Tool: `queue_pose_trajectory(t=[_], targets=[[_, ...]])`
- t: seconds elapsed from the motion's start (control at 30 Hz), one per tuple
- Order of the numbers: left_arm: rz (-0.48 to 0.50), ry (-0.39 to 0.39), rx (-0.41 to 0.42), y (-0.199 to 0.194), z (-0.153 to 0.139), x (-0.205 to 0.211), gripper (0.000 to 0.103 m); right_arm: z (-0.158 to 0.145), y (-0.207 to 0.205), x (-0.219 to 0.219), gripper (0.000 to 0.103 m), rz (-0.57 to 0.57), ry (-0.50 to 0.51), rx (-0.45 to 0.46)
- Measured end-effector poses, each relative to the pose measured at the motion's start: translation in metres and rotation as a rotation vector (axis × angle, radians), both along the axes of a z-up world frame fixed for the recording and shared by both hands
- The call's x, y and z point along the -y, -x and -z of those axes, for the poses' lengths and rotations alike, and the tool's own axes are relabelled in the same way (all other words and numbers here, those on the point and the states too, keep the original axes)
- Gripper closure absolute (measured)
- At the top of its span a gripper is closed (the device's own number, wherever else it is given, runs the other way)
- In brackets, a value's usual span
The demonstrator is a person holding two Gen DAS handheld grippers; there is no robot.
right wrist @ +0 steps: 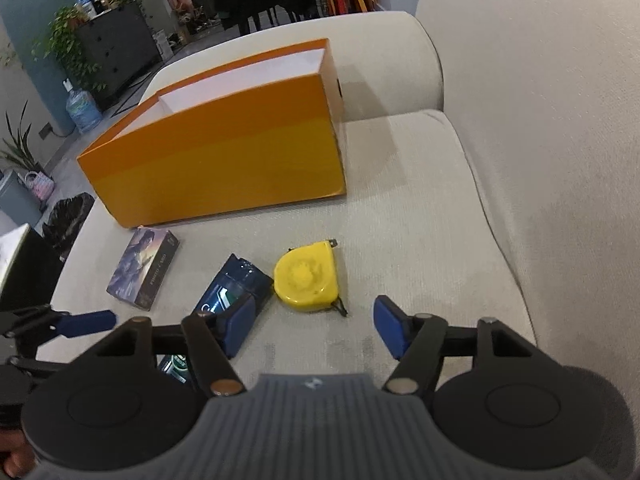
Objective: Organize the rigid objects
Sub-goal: 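Move the left tool to the CLEAR shampoo bottle while the right tool approaches the tape measure, then grasp the CLEAR bottle with the left tool while the right tool grasps the yellow tape measure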
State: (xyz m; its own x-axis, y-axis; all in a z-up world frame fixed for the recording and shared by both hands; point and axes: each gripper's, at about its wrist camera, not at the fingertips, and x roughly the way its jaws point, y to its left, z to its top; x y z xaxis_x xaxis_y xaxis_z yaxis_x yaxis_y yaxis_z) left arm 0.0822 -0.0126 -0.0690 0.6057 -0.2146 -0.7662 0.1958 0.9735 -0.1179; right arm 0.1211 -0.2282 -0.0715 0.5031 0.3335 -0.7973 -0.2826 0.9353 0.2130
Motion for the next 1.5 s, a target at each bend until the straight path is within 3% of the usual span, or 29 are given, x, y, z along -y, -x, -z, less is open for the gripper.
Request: queue_pose_trajectory(t=[0.23,0.3,0.43,0.5,0.93,1.27,1.5], targets=[[0.043,-0.005,-0.048,-0.028,0.021,0.026,0.03,0.004,-0.003,0.0,0.037,-0.003,-0.011,-0.033],[0.052,-0.009,-0.075,-0.035,0.029,0.03,0.036,0.005,-0.004,0.0,0.037,-0.004,-0.009,-0.034],[0.043,0.011,-0.089,-0.04,0.036,0.029,0.037,0.006,-0.004,0.0,0.037,-0.004,-0.007,-0.043],[0.041,0.023,-0.09,-0.04,0.035,0.026,0.056,0.007,-0.005,0.0,0.036,-0.003,-0.009,-0.049],[-0.114,0.03,-0.13,0.009,0.027,-0.048,0.056,0.011,-0.009,-0.011,0.035,-0.04,0.03,-0.061],[-0.158,-0.036,-0.115,0.047,0.025,-0.056,0.056,0.031,-0.034,-0.051,0.03,-0.116,0.18,-0.048],[-0.236,0.002,-0.087,0.062,0.026,-0.077,0.052,0.051,-0.049,-0.069,0.032,-0.122,0.264,-0.037]])
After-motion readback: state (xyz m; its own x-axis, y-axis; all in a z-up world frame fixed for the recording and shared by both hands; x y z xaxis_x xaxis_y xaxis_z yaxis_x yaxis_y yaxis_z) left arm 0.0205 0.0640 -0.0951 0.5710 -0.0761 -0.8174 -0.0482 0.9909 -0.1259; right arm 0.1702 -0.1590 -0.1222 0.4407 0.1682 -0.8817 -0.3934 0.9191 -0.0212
